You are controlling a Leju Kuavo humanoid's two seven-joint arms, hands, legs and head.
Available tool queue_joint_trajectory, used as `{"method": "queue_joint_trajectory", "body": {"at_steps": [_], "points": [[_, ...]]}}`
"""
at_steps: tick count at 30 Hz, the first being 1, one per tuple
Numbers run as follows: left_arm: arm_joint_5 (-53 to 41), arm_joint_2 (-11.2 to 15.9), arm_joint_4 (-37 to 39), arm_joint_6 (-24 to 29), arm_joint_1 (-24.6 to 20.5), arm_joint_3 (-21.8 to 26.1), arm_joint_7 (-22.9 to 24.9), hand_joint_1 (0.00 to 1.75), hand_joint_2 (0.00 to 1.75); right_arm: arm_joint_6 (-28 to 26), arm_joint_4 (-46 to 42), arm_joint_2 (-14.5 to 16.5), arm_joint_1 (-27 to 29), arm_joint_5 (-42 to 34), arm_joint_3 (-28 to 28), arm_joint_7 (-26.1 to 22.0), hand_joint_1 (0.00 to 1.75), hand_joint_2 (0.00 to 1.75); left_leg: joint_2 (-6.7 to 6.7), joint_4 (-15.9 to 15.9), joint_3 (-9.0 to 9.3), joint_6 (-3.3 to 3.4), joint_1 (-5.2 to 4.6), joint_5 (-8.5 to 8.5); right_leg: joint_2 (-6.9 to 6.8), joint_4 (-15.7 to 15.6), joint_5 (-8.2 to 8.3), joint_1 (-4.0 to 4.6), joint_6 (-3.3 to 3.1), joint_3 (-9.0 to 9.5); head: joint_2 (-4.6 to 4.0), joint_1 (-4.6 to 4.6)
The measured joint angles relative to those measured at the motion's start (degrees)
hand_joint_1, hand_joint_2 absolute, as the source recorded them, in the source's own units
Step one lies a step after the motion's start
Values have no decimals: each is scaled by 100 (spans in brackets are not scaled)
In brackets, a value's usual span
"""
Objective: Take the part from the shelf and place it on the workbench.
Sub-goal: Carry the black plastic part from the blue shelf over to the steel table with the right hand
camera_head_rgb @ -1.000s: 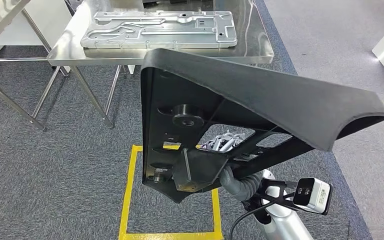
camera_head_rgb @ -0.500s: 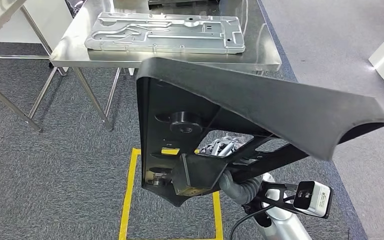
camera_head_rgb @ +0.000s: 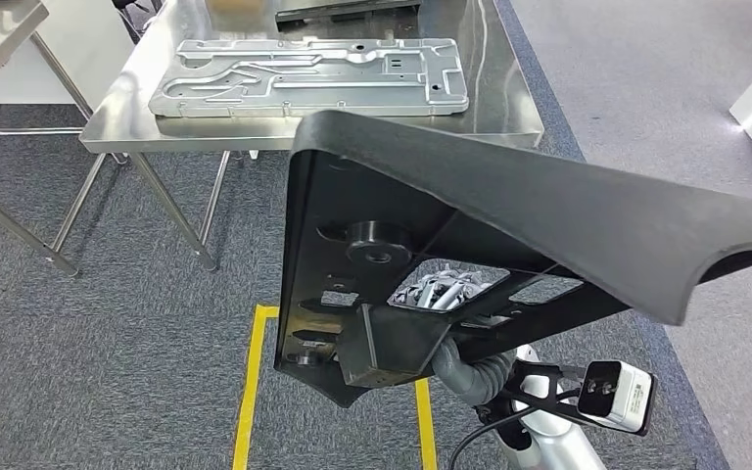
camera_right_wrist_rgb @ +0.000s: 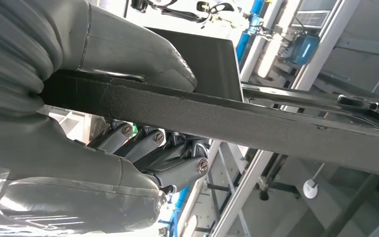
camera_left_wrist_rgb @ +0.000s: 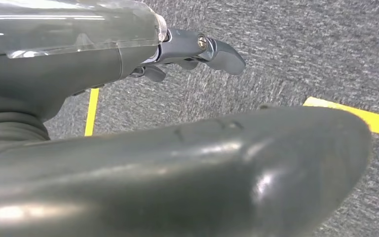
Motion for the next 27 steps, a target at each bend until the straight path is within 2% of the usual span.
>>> {"method": "queue_joint_trajectory", "body": {"at_steps": [1, 3, 4, 5, 6, 7, 9, 11, 14, 15, 16, 17, 18, 19, 20, 21, 22, 24, 25, 26, 27], "points": [[-1, 0, 0, -4, 8, 1, -2, 0, 0, 4, -2, 1, 12, 4, 0, -3, 169, 175, 1, -92, -37, -6, 9, 144, 9, 0, -38, -2, 11, 47, 0, 1], [-3, 4, 0, -14, 16, 1, -9, 0, 0, 8, -14, 1, 27, 17, 0, -9, 169, 175, 6, -801, 172, -1, 23, 674, 17, -1, -131, -8, 48, 172, 0, 1], [-5, 7, 0, -20, 14, 1, -14, 0, 0, 9, -23, 1, 29, 25, -1, -13, 169, 175, 12, -1160, 294, 16, 12, 829, 18, -2, -176, -7, 74, 228, 0, 2], [-10, 9, 0, -25, 9, 1, -19, 0, 0, 9, -34, 1, 31, 34, -3, -15, 169, 175, 19, -1396, 385, 50, -5, 887, 17, -6, -211, -5, 106, 262, 0, 2], [-14, 10, 0, -29, 10, 1, -22, 0, 0, 10, -50, 2, 36, 48, -5, -15, 169, 175, 23, -1497, 425, 97, -26, 881, 16, -8, -235, -2, 144, 288, 0, 2], [-18, 11, 0, -32, 13, 1, -26, 0, 0, 11, -66, 2, 43, 60, -9, -16, 169, 175, 25, -1513, 432, 144, -42, 836, 18, 5, -239, 3, 183, 306, 0, 2], [-33, 13, 0, -33, 25, 1, -31, 0, 0, 15, -112, 3, 56, 81, -17, -22, 169, 175, 14, -1551, 510, 237, -30, 880, 16, 110, -244, 0, 252, 309, 0, 2], [-54, 12, 0, -33, 18, 1, -36, 0, 0, 15, -155, 3, 57, 87, -35, -34, 169, 175, 7, -1592, 612, 308, -15, 854, 10, 508, -329, -9, 296, 99, 0, 3], [-64, 12, 0, -33, 10, 1, -45, 0, 0, 10, -178, 3, 97, 95, -64, -41, 169, 175, 6, -1608, 711, 362, -25, 758, 7, 1491, -698, -19, 347, -611, 0, 3], [-65, 12, 0, -33, 14, 1, -47, 0, 0, 8, -178, 3, 116, 97, -73, -40, 169, 175, 3, -1608, 752, 364, -30, 718, 7, 1647, -729, -20, 350, -790, 0, 3], [-66, 12, 0, -33, 18, 1, -48, 0, 0, 7, -178, 3, 131, 98, -83, -40, 169, 175, -1, -1608, 802, 361, -37, 675, 6, 1607, -636, -18, 341, -869, 0, 3], [-67, 11, 0, -33, 20, 1, -48, 0, 0, 7, -180, 3, 139, 98, -95, -41, 169, 175, -5, -1609, 864, 355, -43, 631, 6, 1369, -424, -13, 318, -840, 0, 3], [-67, 9, 0, -33, 18, 1, -48, 0, 0, 7, -186, 3, 142, 98, -109, -43, 169, 175, -7, -1611, 928, 347, -51, 583, 4, 983, -129, 0, 279, -729, 0, 3], [-68, 3, 0, -33, 14, 1, -48, 0, 0, 7, -193, 3, 144, 97, -124, -47, 169, 175, -10, -1614, 996, 333, -61, 536, -1, 631, 86, 21, 243, -616, 0, 2], [-68, -3, 0, -33, 7, 1, -46, 0, 0, 7, -203, 3, 144, 96, -137, -50, 169, 175, -10, -1620, 1042, 309, -64, 492, -3, 350, 195, 48, 209, -526, 0, 3], [-68, -9, 0, -30, 1, 2, -44, 0, 0, 5, -215, 2, 147, 95, -147, -55, 169, 175, -8, -1637, 1077, 278, -65, 456, -5, 184, 238, 71, 176, -472, 0, 4], [-68, -15, 0, -27, -3, 3, -40, 0, 0, 3, -224, 2, 154, 93, -155, -60, 169, 175, -6, -1627, 1108, 240, -65, 454, -3, 136, 206, 85, 148, -452, 0, 4], [-68, -15, 0, -17, -10, 5, -30, 0, 0, 2, -245, 2, 169, 92, -163, -67, 169, 175, 1, -1564, 1161, 172, -64, 456, 10, 56, 230, 64, 83, -339, 0, 5], [-69, -19, 0, -15, -17, 5, -28, 0, 0, 8, -250, 2, 174, 83, -165, -70, 169, 175, 2, -1430, 1146, 148, -63, 447, 14, 27, 233, 45, 55, -267, 0, 3], [-70, -22, 0, -13, -27, 6, -27, 0, 0, 21, -254, 4, 176, 61, -166, -75, 169, 175, 3, -1221, 1063, 123, -56, 382, 16, 7, 215, 26, 36, -197, 0, 3], [-72, -26, 0, -13, -34, 7, -28, 0, 0, 42, -256, 7, 182, 31, -167, -78, 169, 175, 3, -910, 894, 101, -41, 266, 17, -9, 192, 15, 29, -147, 0, 2]]}}
